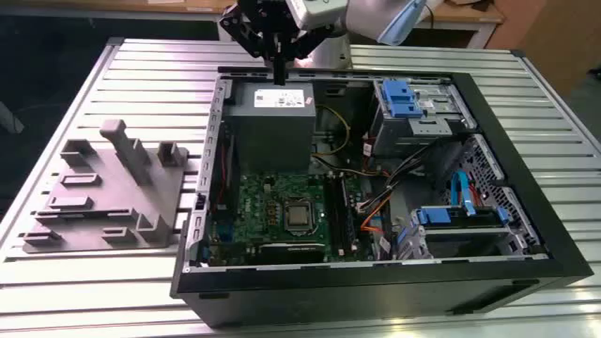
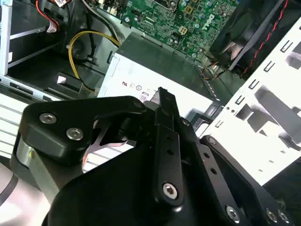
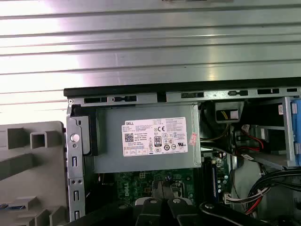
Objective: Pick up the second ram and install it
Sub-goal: 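Reach for the second ram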
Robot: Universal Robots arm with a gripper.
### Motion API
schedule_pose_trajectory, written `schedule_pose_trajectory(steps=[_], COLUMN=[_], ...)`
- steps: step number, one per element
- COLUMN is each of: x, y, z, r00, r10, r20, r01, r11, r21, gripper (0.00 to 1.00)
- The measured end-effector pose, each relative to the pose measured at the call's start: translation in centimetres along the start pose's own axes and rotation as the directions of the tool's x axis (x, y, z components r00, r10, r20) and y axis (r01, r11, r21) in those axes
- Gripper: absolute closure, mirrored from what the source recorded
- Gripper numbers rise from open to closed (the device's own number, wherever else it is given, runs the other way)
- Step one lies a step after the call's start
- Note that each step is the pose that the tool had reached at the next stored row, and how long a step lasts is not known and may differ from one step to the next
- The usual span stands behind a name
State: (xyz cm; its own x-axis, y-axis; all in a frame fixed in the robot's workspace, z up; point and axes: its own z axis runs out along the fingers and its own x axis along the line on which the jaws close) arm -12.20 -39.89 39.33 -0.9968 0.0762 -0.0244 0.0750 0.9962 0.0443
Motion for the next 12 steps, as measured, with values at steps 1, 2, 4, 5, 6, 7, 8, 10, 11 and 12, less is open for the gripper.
schedule_pose_trajectory(steps=[1,2,4,5,6,7,8,10,11,12], x=[0.00,0.00,0.00,0.00,0.00,0.00,0.00,0.00,0.00,0.00], y=[0.00,0.00,0.00,0.00,0.00,0.00,0.00,0.00,0.00,0.00], z=[0.00,0.00,0.00,0.00,0.00,0.00,0.00,0.00,0.00,0.00], r00=[1.0000,1.0000,1.0000,1.0000,1.0000,1.0000,1.0000,1.0000,1.0000,1.0000], r10=[0.000,0.000,0.000,0.000,0.000,0.000,0.000,0.000,0.000,0.000], r20=[0.0000,0.0000,0.0000,0.0000,0.0000,0.0000,0.0000,0.0000,0.0000,0.0000], r01=[0.000,0.000,0.000,0.000,0.000,0.000,0.000,0.000,0.000,0.000], r11=[1.0000,1.0000,1.0000,1.0000,1.0000,1.0000,1.0000,1.0000,1.0000,1.0000], r21=[0.0000,0.0000,0.0000,0.0000,0.0000,0.0000,0.0000,0.0000,0.0000,0.0000], gripper=[0.90,0.90,0.90,0.90,0.90,0.90,0.90,0.90,0.90,0.90])
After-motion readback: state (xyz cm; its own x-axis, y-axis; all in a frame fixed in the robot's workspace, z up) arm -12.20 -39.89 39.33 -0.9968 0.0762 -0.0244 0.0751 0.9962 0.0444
